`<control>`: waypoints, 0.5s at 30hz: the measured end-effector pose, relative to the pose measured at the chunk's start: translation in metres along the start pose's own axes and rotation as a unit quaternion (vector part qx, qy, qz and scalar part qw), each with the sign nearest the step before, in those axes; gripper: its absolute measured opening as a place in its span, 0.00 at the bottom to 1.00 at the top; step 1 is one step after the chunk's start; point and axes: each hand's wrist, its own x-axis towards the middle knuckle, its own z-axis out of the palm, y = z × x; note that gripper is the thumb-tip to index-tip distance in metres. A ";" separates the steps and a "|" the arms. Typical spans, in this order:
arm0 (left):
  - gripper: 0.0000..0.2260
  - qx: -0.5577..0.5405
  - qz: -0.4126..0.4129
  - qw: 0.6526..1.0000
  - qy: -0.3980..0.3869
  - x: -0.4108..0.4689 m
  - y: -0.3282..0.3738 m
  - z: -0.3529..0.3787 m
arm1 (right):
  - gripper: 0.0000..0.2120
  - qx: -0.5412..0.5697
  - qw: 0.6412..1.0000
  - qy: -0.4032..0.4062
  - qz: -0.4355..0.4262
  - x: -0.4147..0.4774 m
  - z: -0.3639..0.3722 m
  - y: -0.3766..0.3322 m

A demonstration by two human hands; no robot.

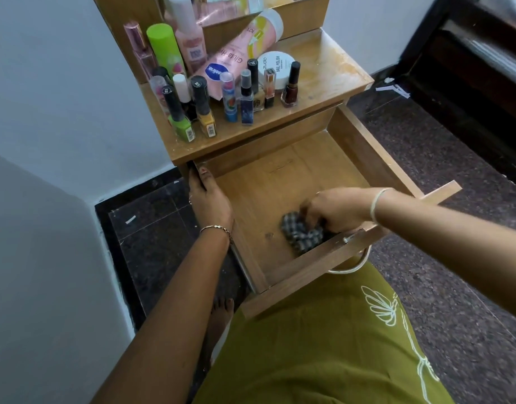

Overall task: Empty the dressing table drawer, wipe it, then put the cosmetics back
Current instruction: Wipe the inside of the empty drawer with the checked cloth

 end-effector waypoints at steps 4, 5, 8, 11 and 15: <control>0.22 0.010 0.002 1.000 0.001 0.001 -0.002 0.000 | 0.17 0.035 0.997 0.057 -0.031 0.028 -0.011 -0.037; 0.22 0.011 0.002 1.000 0.000 0.001 -0.002 0.000 | 0.16 0.046 0.996 0.075 -0.032 0.036 -0.015 -0.043; 0.21 0.014 0.001 1.000 -0.003 0.001 -0.001 0.000 | 0.19 0.069 0.992 0.105 -0.024 0.060 -0.026 -0.048; 0.22 0.018 0.002 1.000 -0.002 0.000 -0.001 0.000 | 0.21 0.087 0.986 0.145 0.004 0.079 -0.033 -0.040; 0.22 0.026 -0.006 1.000 -0.006 -0.002 0.000 -0.001 | 0.17 0.097 0.967 0.232 0.047 0.091 -0.042 -0.045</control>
